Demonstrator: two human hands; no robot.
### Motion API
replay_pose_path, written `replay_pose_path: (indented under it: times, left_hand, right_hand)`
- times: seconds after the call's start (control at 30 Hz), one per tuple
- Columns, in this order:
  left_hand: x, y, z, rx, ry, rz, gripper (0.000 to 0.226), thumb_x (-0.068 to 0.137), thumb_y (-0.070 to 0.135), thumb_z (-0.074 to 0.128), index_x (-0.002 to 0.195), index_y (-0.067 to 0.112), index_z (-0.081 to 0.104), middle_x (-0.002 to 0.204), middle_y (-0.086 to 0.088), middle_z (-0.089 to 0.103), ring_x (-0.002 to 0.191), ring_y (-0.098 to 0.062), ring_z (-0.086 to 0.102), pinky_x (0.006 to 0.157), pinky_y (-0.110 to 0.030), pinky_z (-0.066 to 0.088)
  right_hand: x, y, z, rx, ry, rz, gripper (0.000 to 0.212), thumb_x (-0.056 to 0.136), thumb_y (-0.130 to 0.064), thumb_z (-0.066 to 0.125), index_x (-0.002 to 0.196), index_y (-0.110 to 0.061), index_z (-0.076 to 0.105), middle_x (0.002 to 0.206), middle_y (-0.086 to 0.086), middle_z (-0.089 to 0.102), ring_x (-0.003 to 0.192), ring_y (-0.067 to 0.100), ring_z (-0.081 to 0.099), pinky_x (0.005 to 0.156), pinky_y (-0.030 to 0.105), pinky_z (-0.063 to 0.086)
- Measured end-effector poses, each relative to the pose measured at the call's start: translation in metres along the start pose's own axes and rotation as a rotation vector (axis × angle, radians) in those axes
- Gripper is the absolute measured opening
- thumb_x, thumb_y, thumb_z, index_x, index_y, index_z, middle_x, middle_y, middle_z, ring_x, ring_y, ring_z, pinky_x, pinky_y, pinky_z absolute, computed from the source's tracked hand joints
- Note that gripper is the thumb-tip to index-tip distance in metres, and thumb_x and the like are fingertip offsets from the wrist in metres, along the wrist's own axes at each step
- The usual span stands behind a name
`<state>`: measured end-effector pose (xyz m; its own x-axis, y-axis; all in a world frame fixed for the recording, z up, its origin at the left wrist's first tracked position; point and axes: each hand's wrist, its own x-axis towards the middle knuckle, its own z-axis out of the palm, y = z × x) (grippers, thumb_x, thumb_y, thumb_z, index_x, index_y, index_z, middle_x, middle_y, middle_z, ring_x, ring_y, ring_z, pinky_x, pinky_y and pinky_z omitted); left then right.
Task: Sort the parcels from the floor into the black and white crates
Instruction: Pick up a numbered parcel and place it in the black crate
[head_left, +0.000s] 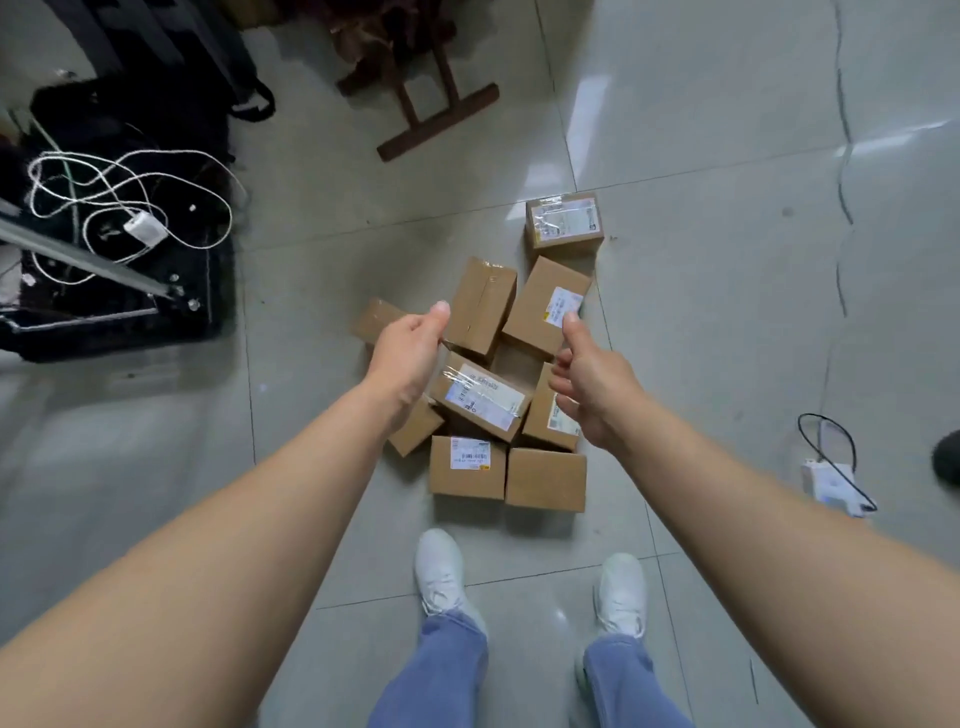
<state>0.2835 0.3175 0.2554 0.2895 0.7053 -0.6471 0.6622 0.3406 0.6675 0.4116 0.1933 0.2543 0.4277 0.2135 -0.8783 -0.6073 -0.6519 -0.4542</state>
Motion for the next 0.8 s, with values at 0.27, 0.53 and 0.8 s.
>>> replay_pose_path:
  times: [0.27,0.53,0.8]
  left_hand:
    - [0.127,-0.123,0.056,0.173,0.001,-0.032,0.033,0.096,0.044,0.045,0.070,0.025,0.055,0.067,0.015,0.057,0.056,0.004,0.054,0.052,-0.014,0.034]
    - [0.204,-0.196,0.095,0.229,-0.073,-0.089,0.053,0.097,0.049,0.037,0.129,0.009,0.051,0.089,0.004,0.064,0.074,-0.003,0.059,0.058,-0.016,0.037]
    - [0.206,-0.197,0.098,0.121,-0.067,-0.170,0.050,0.096,0.049,0.037,0.119,0.010,0.059,0.096,-0.001,0.066,0.082,-0.009,0.058,0.064,-0.022,0.039]
  right_hand:
    - [0.154,0.099,0.038,0.028,0.039,0.117,0.042,0.088,-0.061,0.048,0.103,-0.022,0.047,0.059,-0.015,0.052,0.062,0.004,0.052,0.072,0.023,0.044]
    - [0.257,0.160,0.062,0.076,-0.031,0.174,0.042,0.089,-0.062,0.044,0.080,-0.022,0.052,0.094,-0.001,0.071,0.097,0.018,0.062,0.092,0.031,0.043]
    - [0.255,0.156,0.067,0.066,-0.041,0.156,0.044,0.092,-0.061,0.039,0.085,-0.021,0.054,0.051,-0.010,0.067,0.038,0.001,0.060,0.039,0.018,0.037]
